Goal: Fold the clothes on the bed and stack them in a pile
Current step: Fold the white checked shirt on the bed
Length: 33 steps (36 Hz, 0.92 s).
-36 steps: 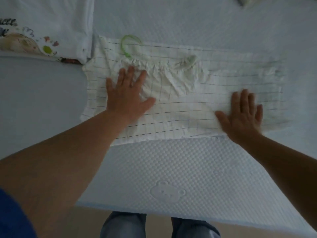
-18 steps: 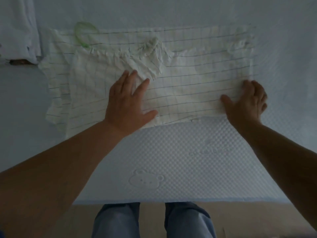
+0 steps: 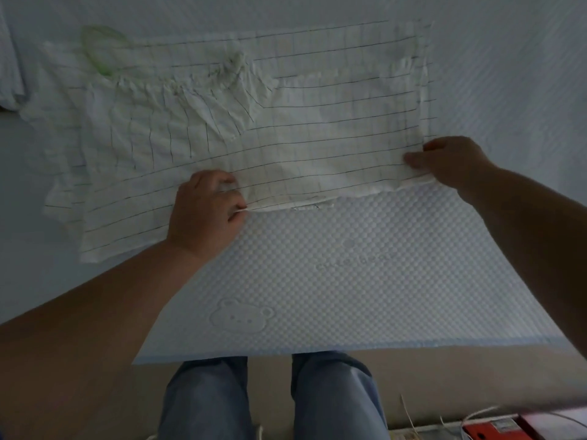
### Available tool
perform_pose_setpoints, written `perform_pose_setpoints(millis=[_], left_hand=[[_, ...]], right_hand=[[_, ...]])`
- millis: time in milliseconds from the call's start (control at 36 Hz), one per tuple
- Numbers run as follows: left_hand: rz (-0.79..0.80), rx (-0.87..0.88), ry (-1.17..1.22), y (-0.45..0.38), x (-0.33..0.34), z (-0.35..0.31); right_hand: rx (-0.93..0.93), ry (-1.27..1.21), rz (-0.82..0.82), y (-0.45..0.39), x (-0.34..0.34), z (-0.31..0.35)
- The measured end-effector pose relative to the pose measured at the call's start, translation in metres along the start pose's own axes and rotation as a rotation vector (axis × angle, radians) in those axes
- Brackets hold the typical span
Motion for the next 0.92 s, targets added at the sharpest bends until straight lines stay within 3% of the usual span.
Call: perform_pose_setpoints(millis=[139,250,417,528,611,694,806,917], left_hand=[[-0.03,0.102,0.055,0.007,-0.007,-0.004],[0.05,0.128,0.043,0.01,0.0,-0.006],[-0.069,0.111,-0.036,-0.013,-0.006,-0.023],[-0.054,0.002,-0.108,-0.055,-0.005,-0.027],[0.044,-0.054,-0.208,-0.084,0.013,-0.022],[0.123,-0.101,-0.316,-0.095,0.035,-0.013],[0.13,-0.112,-0.325,-0.097,0.039,-0.01],[0.024,-0.032,-0.246,-0.09,0.02,-0.025]], right_hand=[[0.047,-0.112,0.072,-0.005,-0.014,-0.007],[0.03,0.049,0.136,-0.004,-0.011,-0.019],[-0.061,0.258,-0.111,0.003,-0.007,-0.016],[-0.436,0.372,-0.416,0.026,0.005,0.012],[-0.645,0.474,-0.346,0.025,0.034,0.033],[-0.602,0.627,-0.253,-0.001,0.054,0.031],[-0.528,0.699,-0.245,-0.023,0.054,0.012],[-0.515,0.602,-0.267,-0.02,0.047,0.014]])
Point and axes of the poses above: each hand's wrist, its own y-axis away from the middle knuckle, its own x-axis out of the palm, z = x × y, the point moved 5 cm from there along -y, towards the middle knuckle, and after that the axes turned 2 degrees about z, right-handed, at the moved point
